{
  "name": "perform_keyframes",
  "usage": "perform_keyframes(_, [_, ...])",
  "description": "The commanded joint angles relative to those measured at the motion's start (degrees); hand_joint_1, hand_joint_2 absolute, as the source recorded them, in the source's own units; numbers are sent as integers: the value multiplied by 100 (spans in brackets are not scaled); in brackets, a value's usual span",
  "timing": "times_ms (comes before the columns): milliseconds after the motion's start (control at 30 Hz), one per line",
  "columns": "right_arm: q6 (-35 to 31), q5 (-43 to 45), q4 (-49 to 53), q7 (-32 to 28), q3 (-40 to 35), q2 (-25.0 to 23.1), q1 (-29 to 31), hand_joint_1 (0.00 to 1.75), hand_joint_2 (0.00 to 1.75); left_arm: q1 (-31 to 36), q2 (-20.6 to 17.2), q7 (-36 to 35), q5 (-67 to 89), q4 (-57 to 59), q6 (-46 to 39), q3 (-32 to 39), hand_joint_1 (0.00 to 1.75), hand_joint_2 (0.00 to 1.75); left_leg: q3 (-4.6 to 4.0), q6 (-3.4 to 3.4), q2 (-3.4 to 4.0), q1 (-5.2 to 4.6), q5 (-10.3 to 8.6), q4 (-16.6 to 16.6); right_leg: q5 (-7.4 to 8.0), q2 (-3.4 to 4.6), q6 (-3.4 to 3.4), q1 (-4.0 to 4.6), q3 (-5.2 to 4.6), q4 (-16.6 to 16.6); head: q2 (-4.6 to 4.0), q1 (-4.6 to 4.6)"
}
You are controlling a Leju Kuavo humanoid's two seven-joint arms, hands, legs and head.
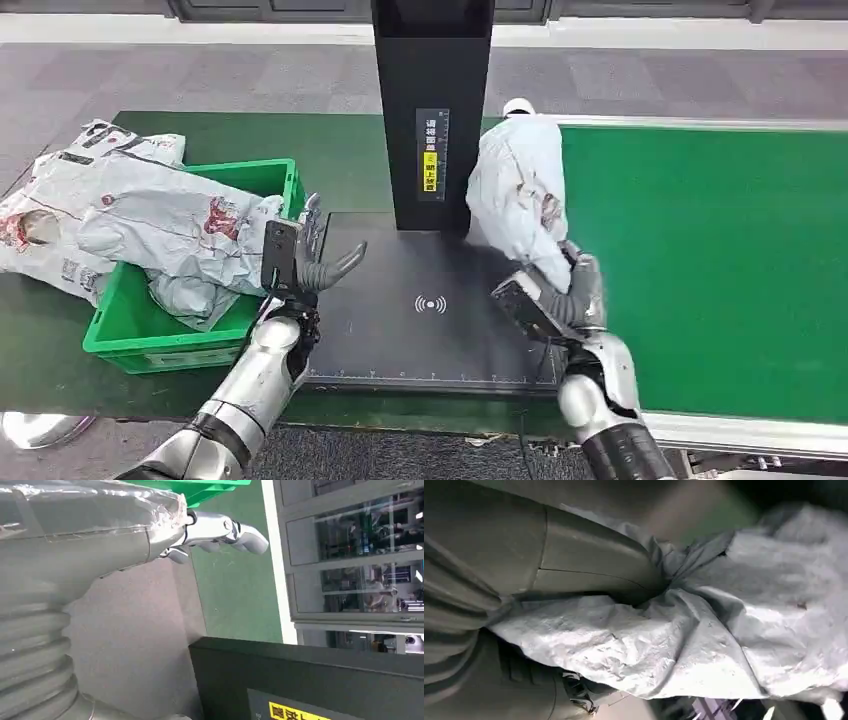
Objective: Moved the parcel from conveyor to table for the left to box.
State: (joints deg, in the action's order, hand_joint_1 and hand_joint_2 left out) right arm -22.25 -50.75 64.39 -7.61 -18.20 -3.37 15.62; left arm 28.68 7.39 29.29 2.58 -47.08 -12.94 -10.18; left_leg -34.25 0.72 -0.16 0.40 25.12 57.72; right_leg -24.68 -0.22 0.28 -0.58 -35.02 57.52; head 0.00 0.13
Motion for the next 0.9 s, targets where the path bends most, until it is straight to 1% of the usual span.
perform_keyframes(33, [1118, 190, 193, 343, -1323, 284, -163, 175, 175, 84, -194, -1, 17, 32, 76, 102, 0, 175, 16, -4, 16, -2, 7, -8, -1, 16, 0, -2, 11, -9, 0, 2])
perform_keyframes(67, [1254, 157, 125, 401, -1434, 336, -152, 175, 175, 88, -201, 1, 38, 4, 55, 82, 0, 175, 15, -2, 15, 0, 6, -6, 0, 14, 0, -2, 12, -8, 0, 2])
perform_keyframes(133, [1243, 199, 66, 402, -1494, 353, -169, 175, 175, 93, -193, -51, 31, -66, 98, 59, 0, 175, 22, -3, 13, 4, 4, -14, 2, 15, -1, 0, 19, -20, 0, 2])
perform_keyframes(167, [1333, 200, 34, 533, -1539, 368, -209, 175, 175, 102, -165, -130, 25, -105, 134, 39, 0, 175, 9, -2, 6, 6, 4, -3, 0, 7, -1, 1, 9, -11, 0, 2])
perform_keyframes(233, [1651, 115, -24, 745, -1716, 501, -250, 175, 175, 144, -150, -190, 19, -86, 147, -12, 0, 175, 18, -3, 6, 3, 4, -12, 0, 6, -1, -2, 17, -18, 0, 2])
perform_keyframes(267, [1901, 244, -84, 733, -1741, 546, -337, 175, 175, 189, -140, -199, 24, -50, 147, -30, 0, 175, 9, -2, 1, 1, 3, -6, -1, 1, 0, -3, 8, -10, 0, 2])
perform_keyframes(300, [2078, 128, -122, 807, -1875, 647, -374, 175, 175, 234, -134, -204, 37, -16, 121, -43, 0, 175, 16, -3, -4, 5, 4, -10, -1, -3, 0, 1, 19, -18, 0, 2])
perform_keyframes(400, [2123, 80, -158, 816, -1952, 717, -476, 175, 175, 291, -127, -209, 24, 27, 134, -52, 0, 175, 10, -2, -10, 3, 2, -5, -3, -10, 1, 0, 13, -13, 0, 0])
perform_keyframes(433, [2123, 80, -158, 816, -1952, 717, -476, 141, 175, 291, -127, -209, 24, 27, 134, -52, 0, 175, 15, -3, -11, 4, 3, -8, -3, -11, 1, 1, 19, -18, 0, 2])
perform_keyframes(467, [2232, 72, -174, 826, -2017, 747, -449, 2, 175, 286, -123, -184, 16, 21, 89, -36, 0, 175, 9, -2, -6, 1, 3, -4, -3, -5, 0, -2, 9, -11, 0, 2])
perform_keyframes(600, [2213, 311, -97, 594, -2004, 735, -405, 0, 175, 190, -131, -164, -9, -138, 44, 19, 0, 175, 18, -1, 0, 1, 4, -9, 0, 2, 0, -1, 17, -17, 0, 2])
perform_keyframes(667, [1849, 409, 145, 403, -1831, 601, -375, 0, 175, 96, -119, -94, -26, -315, -57, 79, 0, 175, 12, 0, 0, 0, 3, -4, 0, 3, 0, -1, 8, -12, 0, 2])
perform_keyframes(733, [1917, 407, 232, 445, -1795, 556, -297, 0, 175, 71, -112, -99, -28, -388, -58, 81, 0, 175, 6, 0, 9, -3, 4, -1, 1, 11, 0, -4, -1, -6, 0, 2])
perform_keyframes(767, [1814, 451, 337, 395, -1697, 504, -322, 0, 175, 71, -107, -114, -17, -408, -70, 72, 0, 175, 10, 0, 9, 2, 4, -2, 3, 12, -1, 1, 5, -12, 0, 2])
perform_keyframes(900, [1049, 572, 993, -30, -1116, 292, -591, 0, 175, 2, -11, -38, 43, -610, -159, 97, 0, 175, 7, 1, 6, -2, 4, -2, 1, 9, -2, -1, 1, -5, 0, 2])
